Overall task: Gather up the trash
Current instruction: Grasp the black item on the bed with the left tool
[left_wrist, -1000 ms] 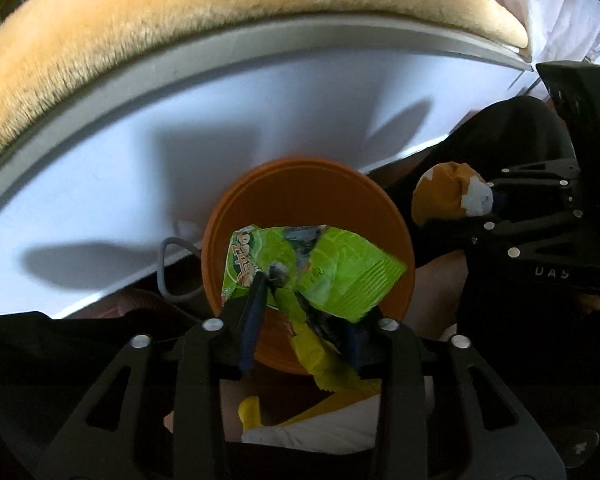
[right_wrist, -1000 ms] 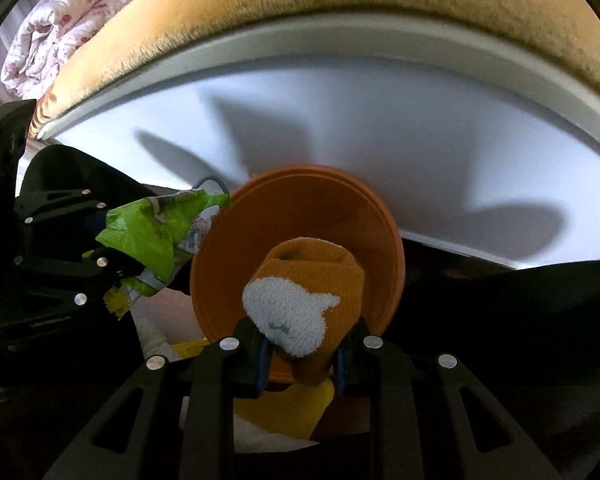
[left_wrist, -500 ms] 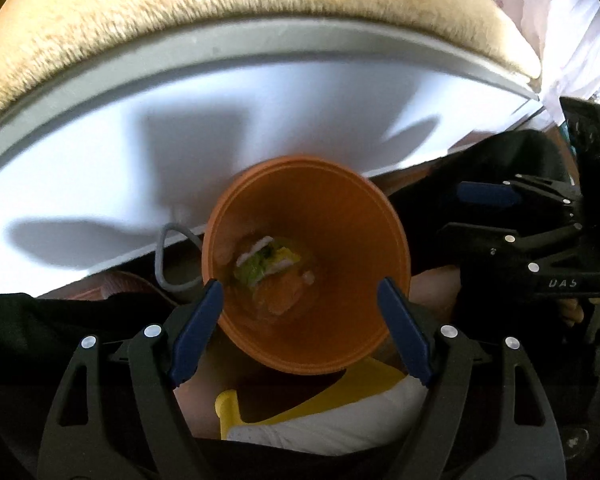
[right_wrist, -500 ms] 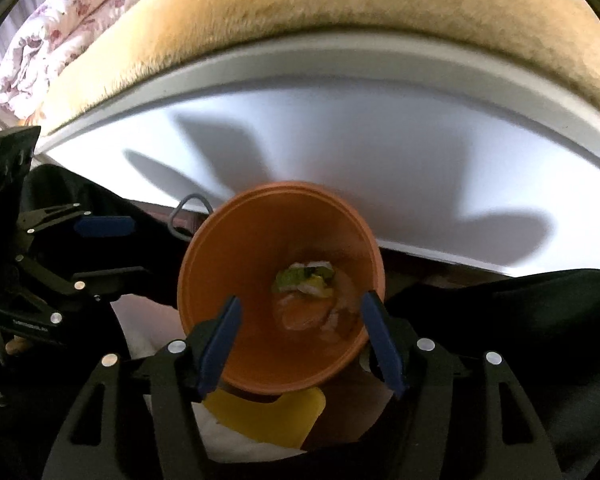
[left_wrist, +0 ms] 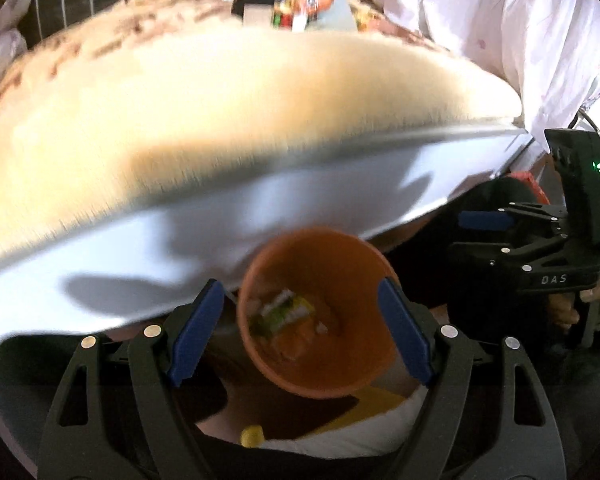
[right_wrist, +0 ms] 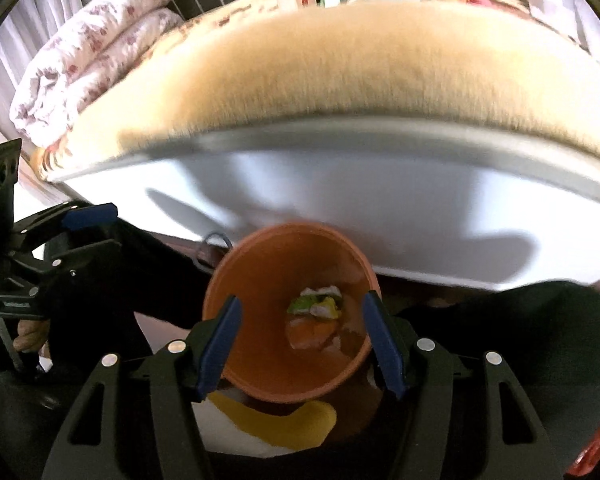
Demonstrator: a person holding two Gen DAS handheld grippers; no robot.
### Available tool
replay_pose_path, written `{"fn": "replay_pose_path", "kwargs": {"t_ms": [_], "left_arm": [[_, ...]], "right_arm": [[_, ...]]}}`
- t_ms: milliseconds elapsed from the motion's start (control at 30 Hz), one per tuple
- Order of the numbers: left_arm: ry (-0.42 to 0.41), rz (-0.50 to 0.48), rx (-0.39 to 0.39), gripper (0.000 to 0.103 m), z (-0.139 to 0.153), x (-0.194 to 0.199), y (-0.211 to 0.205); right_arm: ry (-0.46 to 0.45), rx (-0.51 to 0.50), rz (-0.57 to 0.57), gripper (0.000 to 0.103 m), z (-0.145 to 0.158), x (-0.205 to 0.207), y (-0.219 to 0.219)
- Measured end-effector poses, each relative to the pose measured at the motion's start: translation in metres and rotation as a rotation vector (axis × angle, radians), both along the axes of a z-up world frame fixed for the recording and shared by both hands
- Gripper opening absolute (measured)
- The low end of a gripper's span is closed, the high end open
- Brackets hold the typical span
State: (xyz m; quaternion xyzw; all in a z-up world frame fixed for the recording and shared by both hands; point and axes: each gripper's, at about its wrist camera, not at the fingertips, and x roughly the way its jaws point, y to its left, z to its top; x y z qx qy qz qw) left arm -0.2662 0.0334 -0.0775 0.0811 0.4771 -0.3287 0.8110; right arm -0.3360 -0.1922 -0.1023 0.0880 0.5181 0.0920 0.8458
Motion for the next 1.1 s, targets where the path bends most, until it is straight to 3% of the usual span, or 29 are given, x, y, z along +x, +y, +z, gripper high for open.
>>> {"fn": "replay_pose_path", "kwargs": {"t_ms": [167,333,533,767,933,1033,1067,1100], "left_arm": [[-0.103,0.027,0.004,0.083,0.033,0.033,-0.019],[-0.177,0.059,0.03,0.083,0.064,0.106,-0.055],[-0.116,0.126,-0.07,0.083,0.097,0.213,-0.095],[0.013,0.215,-0.07,0.083,0.073,0.318,-0.141],[0.116,0.226,-0.044,0.083,0.041,0.357,-0.161],[0.134,0.218,-0.065,0.073,0.029,0.366,-0.164],[0.126,0.207,-0.078,0.06,0.029,0.365,-0.163],[0.124,0.188,-0.084,0.059,0.031,0.363,-0.165]], "right_arm": [[-0.111,-0.016,-0.027,0.069,0.023,0.013,-0.01],[-0.141,-0.015,-0.085,0.069,0.032,0.029,-0.037],[-0.125,0.016,-0.16,0.069,0.022,0.041,-0.066],[-0.106,0.048,-0.203,0.069,0.008,0.049,-0.086],[-0.093,0.12,-0.229,0.069,0.002,0.054,-0.098],[-0.086,0.155,-0.245,0.069,-0.001,0.055,-0.103],[-0.085,0.159,-0.247,0.069,-0.002,0.056,-0.103],[-0.083,0.161,-0.249,0.069,-0.002,0.056,-0.103]]}}
